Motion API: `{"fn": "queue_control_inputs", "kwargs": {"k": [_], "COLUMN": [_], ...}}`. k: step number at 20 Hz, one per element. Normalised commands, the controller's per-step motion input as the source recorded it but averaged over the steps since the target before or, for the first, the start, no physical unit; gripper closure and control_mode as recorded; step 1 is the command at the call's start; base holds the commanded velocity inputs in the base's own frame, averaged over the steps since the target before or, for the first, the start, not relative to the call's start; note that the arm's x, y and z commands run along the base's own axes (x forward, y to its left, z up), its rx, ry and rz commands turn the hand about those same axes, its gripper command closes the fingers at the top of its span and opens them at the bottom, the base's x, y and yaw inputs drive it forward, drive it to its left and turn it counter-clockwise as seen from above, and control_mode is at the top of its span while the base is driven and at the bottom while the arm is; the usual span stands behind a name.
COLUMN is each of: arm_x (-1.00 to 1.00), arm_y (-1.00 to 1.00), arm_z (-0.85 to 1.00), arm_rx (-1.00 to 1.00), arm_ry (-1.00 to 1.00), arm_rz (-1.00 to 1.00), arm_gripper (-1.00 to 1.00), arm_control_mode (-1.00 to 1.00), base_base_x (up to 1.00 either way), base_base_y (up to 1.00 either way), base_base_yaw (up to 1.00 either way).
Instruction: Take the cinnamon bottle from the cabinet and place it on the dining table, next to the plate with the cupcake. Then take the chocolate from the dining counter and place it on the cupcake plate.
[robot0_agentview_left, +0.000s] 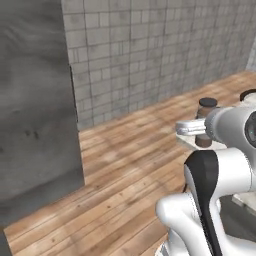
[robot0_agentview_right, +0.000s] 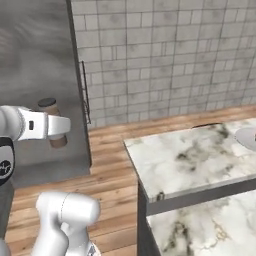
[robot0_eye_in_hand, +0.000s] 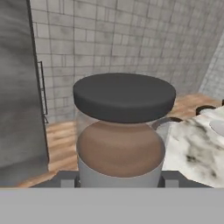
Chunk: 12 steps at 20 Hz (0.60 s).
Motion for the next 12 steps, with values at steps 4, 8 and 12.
{"fn": "queue_control_inputs", "kwargs": {"k": [4, 8, 12], "arm_x": [0.00, 0.00, 0.00], "arm_y": [0.00, 0.00, 0.00], "arm_z": [0.00, 0.00, 0.00], "arm_rx": [0.00, 0.00, 0.00], "arm_ry": [0.00, 0.00, 0.00], "arm_rz": [0.00, 0.00, 0.00], "arm_gripper": [1.00, 1.00, 1.00], "arm_control_mode": [1.00, 1.00, 1.00], "base_base_x": [0.74, 0.77, 0.80], "base_base_y": [0.31, 0.34, 0.39], "base_base_yaw": [-0.22, -0.32, -0.34]}}
